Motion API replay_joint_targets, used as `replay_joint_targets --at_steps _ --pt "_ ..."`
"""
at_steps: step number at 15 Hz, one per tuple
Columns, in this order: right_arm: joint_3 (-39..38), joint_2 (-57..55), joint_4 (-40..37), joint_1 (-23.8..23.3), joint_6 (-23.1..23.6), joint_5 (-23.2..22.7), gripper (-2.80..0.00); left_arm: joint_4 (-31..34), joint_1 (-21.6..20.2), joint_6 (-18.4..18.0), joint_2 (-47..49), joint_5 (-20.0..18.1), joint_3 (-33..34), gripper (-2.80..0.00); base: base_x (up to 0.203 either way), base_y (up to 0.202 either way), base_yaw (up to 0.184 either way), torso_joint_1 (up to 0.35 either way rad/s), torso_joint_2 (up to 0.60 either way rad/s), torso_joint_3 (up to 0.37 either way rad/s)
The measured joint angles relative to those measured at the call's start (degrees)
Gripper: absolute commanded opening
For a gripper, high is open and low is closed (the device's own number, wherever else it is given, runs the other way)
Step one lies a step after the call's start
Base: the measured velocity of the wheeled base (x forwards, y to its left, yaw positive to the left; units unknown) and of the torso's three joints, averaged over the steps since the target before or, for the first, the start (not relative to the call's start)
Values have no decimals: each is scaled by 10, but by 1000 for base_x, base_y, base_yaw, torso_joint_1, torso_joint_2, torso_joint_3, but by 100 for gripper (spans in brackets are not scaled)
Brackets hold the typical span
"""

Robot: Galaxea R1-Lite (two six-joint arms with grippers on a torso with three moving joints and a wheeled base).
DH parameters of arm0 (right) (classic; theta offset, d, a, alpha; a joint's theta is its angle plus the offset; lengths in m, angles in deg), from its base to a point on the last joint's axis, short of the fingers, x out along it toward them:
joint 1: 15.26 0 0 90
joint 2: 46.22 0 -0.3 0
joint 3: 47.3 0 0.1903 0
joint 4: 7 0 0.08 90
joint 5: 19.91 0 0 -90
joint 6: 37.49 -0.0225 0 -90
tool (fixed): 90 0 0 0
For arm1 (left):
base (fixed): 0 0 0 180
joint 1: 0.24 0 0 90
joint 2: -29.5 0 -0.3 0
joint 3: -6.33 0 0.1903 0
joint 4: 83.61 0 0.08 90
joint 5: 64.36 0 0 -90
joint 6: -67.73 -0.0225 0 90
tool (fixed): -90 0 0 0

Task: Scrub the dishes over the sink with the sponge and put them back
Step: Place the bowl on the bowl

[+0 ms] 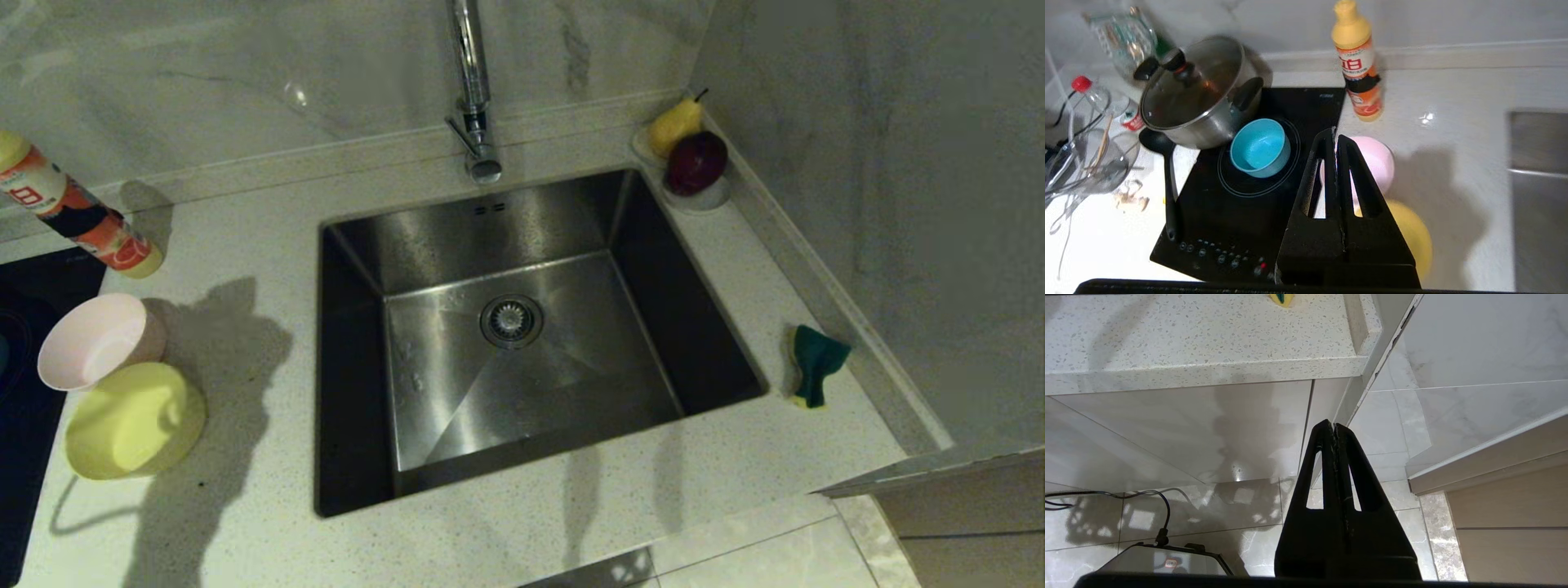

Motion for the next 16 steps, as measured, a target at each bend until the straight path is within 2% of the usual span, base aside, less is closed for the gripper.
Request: replay_joint_targets --at_steps 2,4,6,9,10,14,16 --pt "0 0 0 0 0 0 -280 10 -6 36 113 9 -60 -280 0 0 0 0 0 0" --pt "0 0 0 0 0 0 -280 32 -22 91 211 -18 -123 -280 0 0 0 0 0 0" --pt "0 0 0 0 0 0 -280 90 -53 162 293 -88 -205 -280 0 0 0 0 0 0" --pt "0 0 0 0 0 0 -280 214 -147 272 387 -253 -314 -280 0 0 0 0 0 0" --pt "0 0 0 0 0 0 -280 235 -177 292 410 -293 -331 -280 0 0 0 0 0 0" --pt "0 0 0 0 0 0 -280 250 -282 353 471 -388 -345 -280 0 0 0 0 0 0" --pt "0 0 0 0 0 0 -280 252 -320 360 492 -418 -345 -280 0 0 0 0 0 0"
